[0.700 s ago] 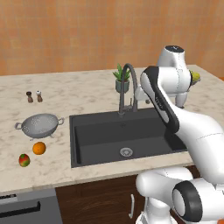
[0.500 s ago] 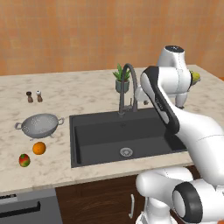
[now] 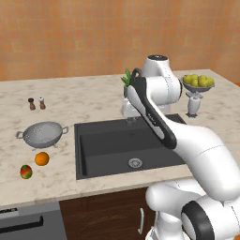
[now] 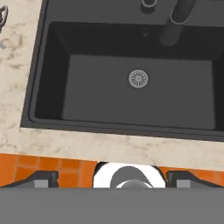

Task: Put the colander in the sink, put the orange, mango in the colander, and turn on the sink faucet and pour water over the colander.

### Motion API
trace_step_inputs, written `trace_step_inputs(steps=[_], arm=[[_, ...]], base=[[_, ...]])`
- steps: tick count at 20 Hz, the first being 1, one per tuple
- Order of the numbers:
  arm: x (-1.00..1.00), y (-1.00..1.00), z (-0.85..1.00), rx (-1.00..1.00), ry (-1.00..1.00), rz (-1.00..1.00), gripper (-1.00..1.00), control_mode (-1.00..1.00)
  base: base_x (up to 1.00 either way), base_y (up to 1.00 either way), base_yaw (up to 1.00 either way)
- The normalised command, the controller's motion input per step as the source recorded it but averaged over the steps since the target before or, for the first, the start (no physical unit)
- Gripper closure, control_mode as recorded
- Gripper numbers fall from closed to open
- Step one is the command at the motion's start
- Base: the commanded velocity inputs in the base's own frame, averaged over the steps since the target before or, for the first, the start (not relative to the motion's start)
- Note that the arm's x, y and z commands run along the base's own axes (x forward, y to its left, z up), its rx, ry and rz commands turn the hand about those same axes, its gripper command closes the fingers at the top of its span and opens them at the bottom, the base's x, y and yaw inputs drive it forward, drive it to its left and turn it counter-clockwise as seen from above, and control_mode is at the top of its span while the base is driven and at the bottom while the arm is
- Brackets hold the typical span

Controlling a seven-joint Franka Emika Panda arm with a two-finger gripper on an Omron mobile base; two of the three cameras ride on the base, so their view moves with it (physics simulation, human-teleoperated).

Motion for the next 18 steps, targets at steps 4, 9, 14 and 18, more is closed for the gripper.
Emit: trace_step_inputs(steps=[4,9,14,18], arm=[[0.05,0.83,-0.04,-0.01,0.08,-0.06,-1.00,-1.00],[0.00,0.61,-0.06,0.00,0.12,-0.03,-1.00,-1.00],[0.00,0.58,-0.20,0.00,0.10,-0.05,-1.00,-1.00],[0.00,0.32,-0.28,0.03,0.06,-0.05,-1.00,-1.00]], base=[[0.00,0.00,0.00],[0.00,0.00,0.00],[0.00,0.00,0.00],[0.00,0.00,0.00]])
